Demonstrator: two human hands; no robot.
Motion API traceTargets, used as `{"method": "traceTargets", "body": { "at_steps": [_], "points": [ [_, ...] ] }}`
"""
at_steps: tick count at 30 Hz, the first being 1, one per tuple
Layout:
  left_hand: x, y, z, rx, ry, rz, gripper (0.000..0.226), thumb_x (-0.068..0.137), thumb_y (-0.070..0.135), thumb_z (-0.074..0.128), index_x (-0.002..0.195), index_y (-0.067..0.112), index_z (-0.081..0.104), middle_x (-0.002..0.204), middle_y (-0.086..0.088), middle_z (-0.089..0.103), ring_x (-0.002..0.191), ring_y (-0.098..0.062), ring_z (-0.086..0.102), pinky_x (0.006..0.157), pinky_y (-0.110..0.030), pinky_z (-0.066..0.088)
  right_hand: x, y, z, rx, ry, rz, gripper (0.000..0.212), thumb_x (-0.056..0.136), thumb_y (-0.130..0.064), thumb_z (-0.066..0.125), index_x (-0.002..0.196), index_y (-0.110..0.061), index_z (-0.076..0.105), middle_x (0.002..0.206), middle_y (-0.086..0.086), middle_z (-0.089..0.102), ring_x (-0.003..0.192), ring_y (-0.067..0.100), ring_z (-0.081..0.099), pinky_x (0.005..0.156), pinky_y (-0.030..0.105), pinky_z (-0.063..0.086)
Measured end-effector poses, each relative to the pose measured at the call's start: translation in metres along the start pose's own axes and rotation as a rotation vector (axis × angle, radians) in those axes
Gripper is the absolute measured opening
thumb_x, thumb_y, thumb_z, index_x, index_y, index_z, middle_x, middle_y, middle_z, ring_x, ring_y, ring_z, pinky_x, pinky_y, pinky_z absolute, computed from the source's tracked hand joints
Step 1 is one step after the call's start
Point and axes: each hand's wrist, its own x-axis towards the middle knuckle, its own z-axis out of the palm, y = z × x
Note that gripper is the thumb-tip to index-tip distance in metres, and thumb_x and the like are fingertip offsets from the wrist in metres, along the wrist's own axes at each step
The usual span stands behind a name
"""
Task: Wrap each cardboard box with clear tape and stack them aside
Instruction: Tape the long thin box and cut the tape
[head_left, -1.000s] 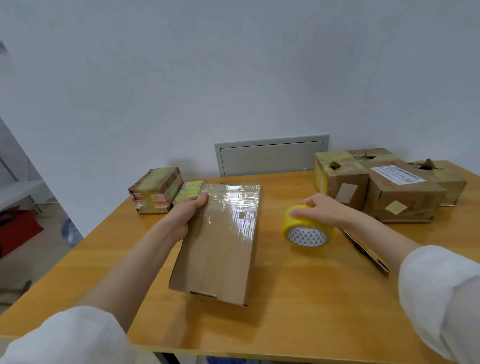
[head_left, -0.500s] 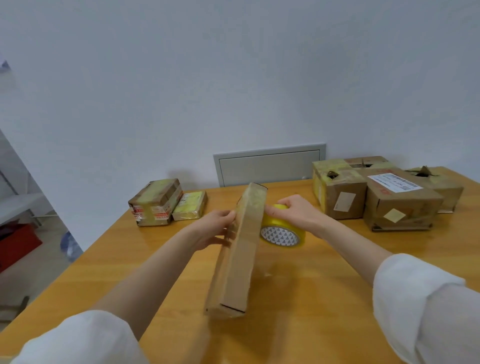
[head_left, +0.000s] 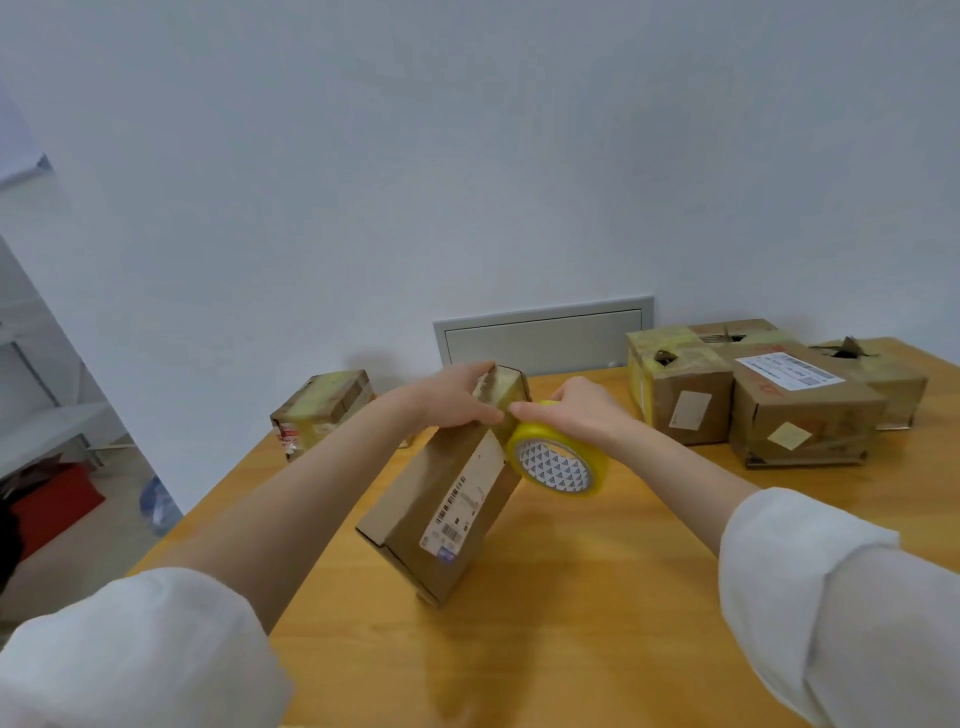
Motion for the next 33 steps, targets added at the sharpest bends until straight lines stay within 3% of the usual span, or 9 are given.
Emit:
{"method": "traceTargets", "body": {
  "at_steps": [3, 6, 10, 13, 18, 20, 23, 25, 33],
  "points": [
    [0.004, -0.005, 0.017, 0.232, 0.056, 0.038, 0.067, 0.095, 0.02, 0.054, 0.152, 0.018, 0.019, 0.152, -0.009, 0.033, 0.137, -0.026, 0.034, 0.109, -0.035, 0.031, -0.005, 0.004, 0.008, 0.063, -0.036, 0.025, 0.051, 0.083, -0.06, 0.06, 0.063, -0.013, 0.052, 0.061, -0.001, 0.052, 0.055, 0.013, 0.049, 0.05, 0.025, 0.037],
    [0.009, -0.014, 0.036, 0.268, 0.041, 0.007, 0.056, 0.099, 0.011, 0.041, 0.151, 0.012, 0.021, 0.152, -0.012, 0.034, 0.138, -0.027, 0.034, 0.11, -0.033, 0.029, -0.007, 0.012, 0.023, 0.145, -0.089, 0.053, 0.049, 0.085, -0.052, 0.063, 0.059, -0.016, 0.042, 0.059, -0.001, 0.044, 0.052, 0.013, 0.041, 0.05, 0.024, 0.031],
    [0.013, -0.022, 0.042, 0.235, 0.123, 0.0, 0.048, 0.104, 0.021, 0.034, 0.15, 0.01, 0.025, 0.149, -0.013, 0.039, 0.135, -0.029, 0.038, 0.108, -0.036, 0.032, -0.008, 0.02, 0.034, 0.252, -0.098, 0.012, 0.045, 0.083, -0.058, 0.062, 0.073, -0.014, 0.058, 0.073, 0.006, 0.057, 0.066, 0.018, 0.052, 0.062, 0.03, 0.039],
    [0.017, -0.026, 0.04, 0.232, 0.149, -0.012, 0.047, 0.103, 0.022, 0.037, 0.149, 0.013, 0.029, 0.15, -0.011, 0.038, 0.134, -0.028, 0.04, 0.106, -0.035, 0.034, -0.018, 0.03, 0.029, 0.422, -0.255, -0.051, 0.032, 0.088, -0.046, 0.063, 0.093, -0.015, 0.07, 0.09, 0.0, 0.069, 0.08, 0.011, 0.062, 0.071, 0.022, 0.046],
    [0.021, -0.026, 0.041, 0.219, 0.178, -0.014, 0.048, 0.1, 0.03, 0.045, 0.145, 0.015, 0.036, 0.146, -0.009, 0.043, 0.128, -0.026, 0.046, 0.102, -0.034, 0.037, -0.025, 0.055, 0.031, 0.584, -0.301, -0.023, 0.011, 0.09, -0.029, 0.064, 0.09, -0.02, 0.069, 0.092, 0.0, 0.069, 0.086, 0.017, 0.063, 0.087, 0.034, 0.049],
    [0.021, -0.023, 0.041, 0.24, 0.173, -0.023, 0.051, 0.099, 0.033, 0.046, 0.145, 0.014, 0.035, 0.144, -0.009, 0.045, 0.125, -0.027, 0.048, 0.098, -0.033, 0.039, -0.026, 0.056, 0.033, 0.578, -0.275, -0.021, 0.011, 0.09, -0.03, 0.063, 0.089, -0.02, 0.069, 0.089, -0.001, 0.067, 0.085, 0.017, 0.06, 0.083, 0.033, 0.047],
    [0.022, -0.019, 0.04, 0.264, 0.159, -0.034, 0.053, 0.099, 0.034, 0.047, 0.145, 0.014, 0.033, 0.142, -0.01, 0.047, 0.119, -0.029, 0.053, 0.095, -0.034, 0.042, -0.03, 0.052, 0.036, 0.556, -0.235, -0.032, 0.027, 0.093, -0.034, 0.059, 0.106, -0.012, 0.067, 0.097, 0.002, 0.066, 0.086, 0.014, 0.059, 0.074, 0.025, 0.044],
    [0.023, -0.018, 0.041, 0.274, 0.151, -0.051, 0.053, 0.099, 0.034, 0.046, 0.146, 0.013, 0.033, 0.141, -0.012, 0.048, 0.119, -0.029, 0.053, 0.095, -0.036, 0.043, -0.033, 0.051, 0.038, 0.587, -0.223, -0.046, 0.032, 0.094, -0.036, 0.056, 0.106, -0.009, 0.068, 0.099, 0.005, 0.068, 0.088, 0.016, 0.061, 0.076, 0.025, 0.045],
    [0.025, -0.016, 0.037, 0.223, 0.136, -0.059, 0.053, 0.097, 0.032, 0.051, 0.143, 0.01, 0.036, 0.141, -0.012, 0.047, 0.125, -0.027, 0.047, 0.096, -0.031, 0.04, -0.045, 0.057, 0.038, 0.612, -0.266, -0.016, 0.017, 0.091, -0.034, 0.061, 0.095, -0.019, 0.068, 0.094, -0.001, 0.071, 0.089, 0.014, 0.065, 0.079, 0.024, 0.047]
  ]
}}
